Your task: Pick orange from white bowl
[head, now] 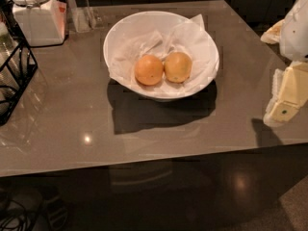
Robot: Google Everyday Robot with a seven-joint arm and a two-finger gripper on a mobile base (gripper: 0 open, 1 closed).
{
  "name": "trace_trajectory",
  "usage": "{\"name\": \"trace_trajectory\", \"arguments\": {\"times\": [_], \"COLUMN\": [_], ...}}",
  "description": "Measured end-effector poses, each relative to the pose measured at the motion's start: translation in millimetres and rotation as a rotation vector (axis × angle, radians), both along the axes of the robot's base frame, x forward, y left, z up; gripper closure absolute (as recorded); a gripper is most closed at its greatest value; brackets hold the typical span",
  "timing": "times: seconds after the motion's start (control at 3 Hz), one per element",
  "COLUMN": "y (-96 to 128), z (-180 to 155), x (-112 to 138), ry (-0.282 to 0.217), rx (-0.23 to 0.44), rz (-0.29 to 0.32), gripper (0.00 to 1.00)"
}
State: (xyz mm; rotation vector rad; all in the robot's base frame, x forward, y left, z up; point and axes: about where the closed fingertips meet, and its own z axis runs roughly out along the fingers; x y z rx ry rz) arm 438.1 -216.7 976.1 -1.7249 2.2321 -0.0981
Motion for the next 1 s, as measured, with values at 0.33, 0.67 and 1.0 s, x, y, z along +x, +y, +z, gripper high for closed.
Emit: {"name": "trace_trajectory", "arguments": {"times": [0.33,0.67,1.0], "y": [0,7,33], "z": [0,5,6], "x": [0,7,36], "ry": [0.0,-0.016,-0.002], "rx": [0.0,0.018,0.055], "rz": [0.0,0.019,0.084], "gripper": [0.0,0.0,0.0]}}
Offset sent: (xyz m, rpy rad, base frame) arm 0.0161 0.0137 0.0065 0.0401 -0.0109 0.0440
